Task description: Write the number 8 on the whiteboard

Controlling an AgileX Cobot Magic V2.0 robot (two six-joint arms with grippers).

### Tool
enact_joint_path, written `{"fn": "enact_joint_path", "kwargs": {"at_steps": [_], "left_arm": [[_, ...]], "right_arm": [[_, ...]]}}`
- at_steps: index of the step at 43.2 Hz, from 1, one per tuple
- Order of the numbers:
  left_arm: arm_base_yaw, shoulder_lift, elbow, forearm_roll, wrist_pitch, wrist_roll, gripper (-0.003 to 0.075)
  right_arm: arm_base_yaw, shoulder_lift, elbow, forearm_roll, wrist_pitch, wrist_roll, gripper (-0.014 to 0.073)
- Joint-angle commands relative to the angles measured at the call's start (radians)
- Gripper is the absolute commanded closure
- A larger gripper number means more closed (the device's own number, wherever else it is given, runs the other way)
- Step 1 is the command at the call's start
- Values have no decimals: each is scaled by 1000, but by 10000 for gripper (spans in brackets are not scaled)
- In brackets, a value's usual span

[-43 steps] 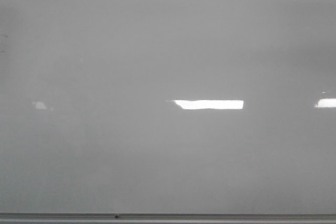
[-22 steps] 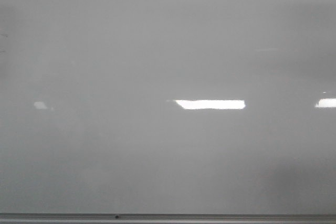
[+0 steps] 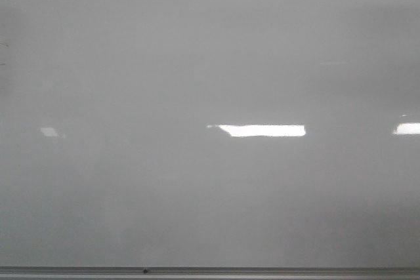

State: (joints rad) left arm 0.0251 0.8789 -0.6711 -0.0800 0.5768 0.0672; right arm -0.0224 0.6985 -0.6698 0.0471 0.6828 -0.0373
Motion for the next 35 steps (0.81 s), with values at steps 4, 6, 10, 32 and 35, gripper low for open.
{"fn": "enact_joint_path", "kwargs": {"at_steps": [4, 6, 10, 32, 35], "left_arm": [[-8, 133, -106, -29, -98, 1, 249], [-8, 174, -122, -31, -109, 1, 249], [-12, 241, -155, -31, -121, 1, 249], [-43, 504, -192, -27, -380, 1, 249], [-43, 522, -192, -27, -404, 1, 249]], "right_arm": [[-3, 1, -31, -8, -57, -12, 40], [-3, 1, -31, -8, -57, -12, 40], [-3, 1, -31, -8, -57, -12, 40], [-3, 1, -31, -8, -57, -12, 40], [-3, 1, -31, -8, -57, -12, 40]]}}
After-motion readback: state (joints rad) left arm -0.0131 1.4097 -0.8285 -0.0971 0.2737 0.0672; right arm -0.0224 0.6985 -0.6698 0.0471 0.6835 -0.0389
